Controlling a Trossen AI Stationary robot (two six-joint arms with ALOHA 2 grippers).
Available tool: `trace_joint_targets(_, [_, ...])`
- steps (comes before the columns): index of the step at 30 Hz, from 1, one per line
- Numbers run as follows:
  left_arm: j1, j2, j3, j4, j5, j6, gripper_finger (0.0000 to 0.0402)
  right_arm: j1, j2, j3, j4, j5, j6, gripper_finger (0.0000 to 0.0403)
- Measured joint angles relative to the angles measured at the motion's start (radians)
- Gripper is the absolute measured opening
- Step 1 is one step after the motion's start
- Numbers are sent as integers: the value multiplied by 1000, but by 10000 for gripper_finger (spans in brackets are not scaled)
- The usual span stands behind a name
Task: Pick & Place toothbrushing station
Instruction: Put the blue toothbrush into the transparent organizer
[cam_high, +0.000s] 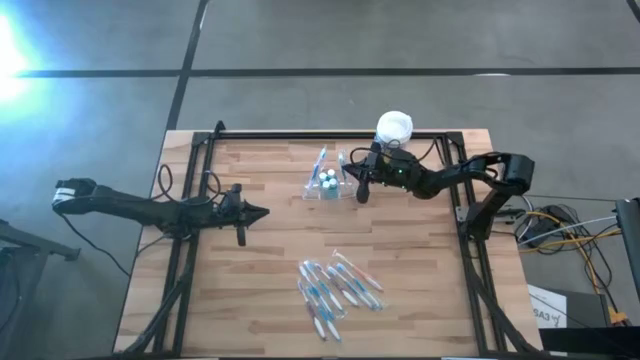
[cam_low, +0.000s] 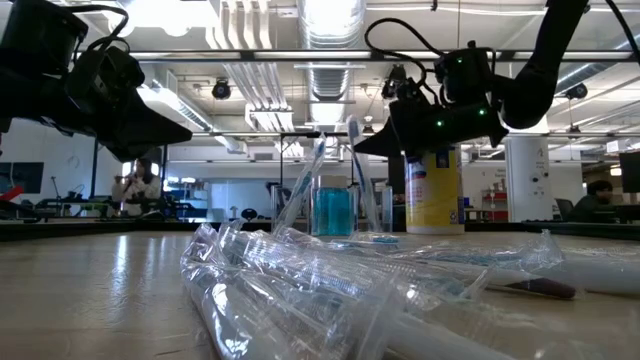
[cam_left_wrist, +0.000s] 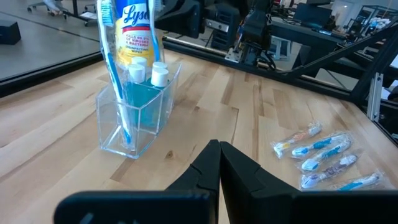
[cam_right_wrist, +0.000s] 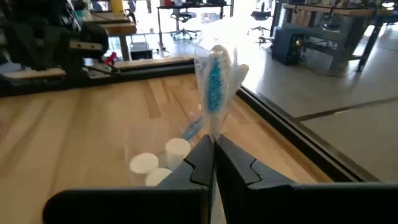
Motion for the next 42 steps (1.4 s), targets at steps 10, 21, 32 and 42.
trace_joint_targets(10, [0, 0, 0, -3, 0, -1, 10, -1, -50, 8, -118, 3, 64, 95])
trace_joint_targets(21, [0, 0, 0, -3, 0, -3, 10, -1, -388, 8, -361, 4, 46, 159])
trace_joint_targets(32, [0, 0, 0, -18, 5, -33, 10, 19, -1060, -73, -998, -81, 13, 103])
trace_joint_targets(42, [0, 3, 0, -17, -4, -18, 10, 44, -1474, -336, -1022, -81, 69, 13])
